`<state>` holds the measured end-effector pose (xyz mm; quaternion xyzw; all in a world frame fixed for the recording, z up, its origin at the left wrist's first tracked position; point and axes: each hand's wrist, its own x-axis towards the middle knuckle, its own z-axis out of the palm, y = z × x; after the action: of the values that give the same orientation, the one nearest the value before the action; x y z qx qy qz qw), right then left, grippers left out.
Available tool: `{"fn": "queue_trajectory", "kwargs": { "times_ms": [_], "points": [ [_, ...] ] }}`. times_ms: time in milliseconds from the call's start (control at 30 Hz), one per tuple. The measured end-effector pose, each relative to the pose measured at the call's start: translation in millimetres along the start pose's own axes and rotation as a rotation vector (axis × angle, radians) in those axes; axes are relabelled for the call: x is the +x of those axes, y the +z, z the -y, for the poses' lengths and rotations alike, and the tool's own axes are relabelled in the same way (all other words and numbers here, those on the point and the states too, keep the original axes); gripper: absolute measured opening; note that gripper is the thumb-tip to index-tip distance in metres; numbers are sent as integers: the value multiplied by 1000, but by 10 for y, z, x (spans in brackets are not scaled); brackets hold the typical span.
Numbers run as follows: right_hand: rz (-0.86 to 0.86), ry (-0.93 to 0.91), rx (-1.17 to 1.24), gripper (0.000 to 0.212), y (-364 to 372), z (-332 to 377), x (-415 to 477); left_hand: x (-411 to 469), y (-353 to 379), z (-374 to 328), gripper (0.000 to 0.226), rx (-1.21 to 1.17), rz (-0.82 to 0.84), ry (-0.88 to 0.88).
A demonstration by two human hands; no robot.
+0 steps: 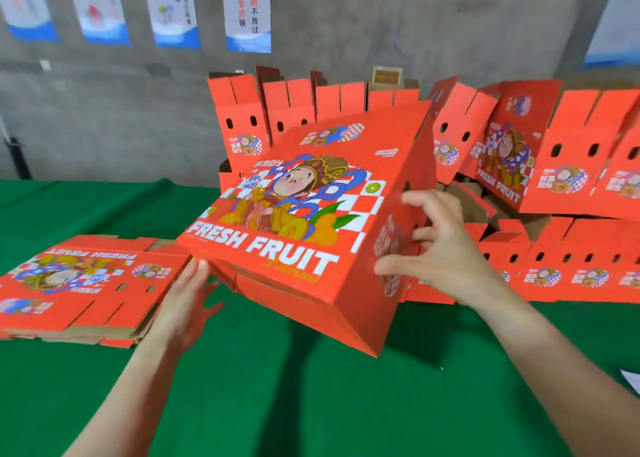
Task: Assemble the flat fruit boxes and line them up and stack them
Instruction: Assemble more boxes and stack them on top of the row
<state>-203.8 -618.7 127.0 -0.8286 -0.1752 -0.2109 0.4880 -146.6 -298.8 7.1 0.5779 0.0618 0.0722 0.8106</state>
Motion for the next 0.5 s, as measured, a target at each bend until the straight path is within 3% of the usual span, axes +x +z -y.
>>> {"fn": "queue_trajectory", "kwargs": {
  "times_ms": [100, 200, 300, 367, 500],
  "points": [
    [-107, -141, -158, 79, 56, 0, 33, -78, 334, -100, 75, -175, -70, -104],
    [-189, -232, -274, 79, 127, -49, 112, -251, 698, -212, 102, -339, 184, -266],
    [-195, -242, -315, 78, 185, -69, 196, -343, 1075, -325, 72, -325, 362, -228],
    [-188, -228, -318, 74, 215, -91, 244, -320, 1252, -317, 51, -379, 310, -201],
    [-235, -211, -252, 70, 317, -210, 241, -158, 1372, -166, 45, -439, 326, -213]
  ]
}}
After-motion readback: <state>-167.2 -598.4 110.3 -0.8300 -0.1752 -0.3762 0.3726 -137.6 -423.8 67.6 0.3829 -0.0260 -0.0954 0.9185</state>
